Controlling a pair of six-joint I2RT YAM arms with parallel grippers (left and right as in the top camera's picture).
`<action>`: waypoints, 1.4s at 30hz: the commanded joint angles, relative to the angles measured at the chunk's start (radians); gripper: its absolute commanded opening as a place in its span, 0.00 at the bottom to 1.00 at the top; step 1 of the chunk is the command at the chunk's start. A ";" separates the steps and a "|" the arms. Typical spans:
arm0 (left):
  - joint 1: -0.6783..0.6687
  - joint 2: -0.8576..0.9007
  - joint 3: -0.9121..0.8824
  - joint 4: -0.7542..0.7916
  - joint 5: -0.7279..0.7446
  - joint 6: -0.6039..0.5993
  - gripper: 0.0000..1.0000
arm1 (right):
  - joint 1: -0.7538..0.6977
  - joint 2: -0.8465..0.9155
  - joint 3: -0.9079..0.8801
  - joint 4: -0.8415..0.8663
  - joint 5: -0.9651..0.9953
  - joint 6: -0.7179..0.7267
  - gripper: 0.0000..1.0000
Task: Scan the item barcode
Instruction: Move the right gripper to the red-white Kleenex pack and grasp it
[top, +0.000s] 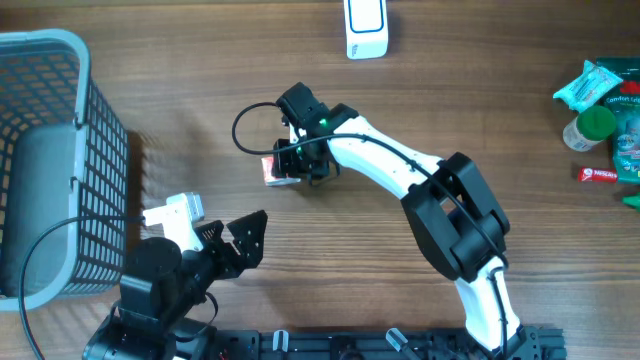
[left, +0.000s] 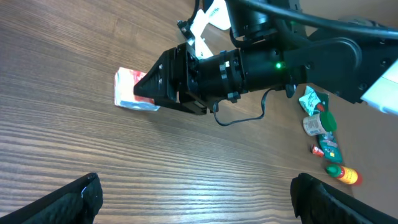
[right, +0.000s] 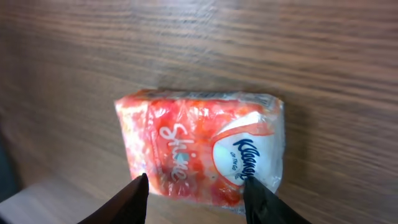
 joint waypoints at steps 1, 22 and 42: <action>-0.006 0.000 0.001 0.002 -0.006 0.019 1.00 | -0.017 0.031 -0.050 -0.071 0.322 -0.002 0.50; -0.006 0.000 0.001 0.002 -0.006 0.020 1.00 | -0.172 -0.326 -0.048 -0.312 0.405 -0.082 0.51; -0.006 0.000 0.001 0.002 -0.006 0.020 1.00 | -0.227 -0.188 -0.175 -0.420 0.457 0.589 0.04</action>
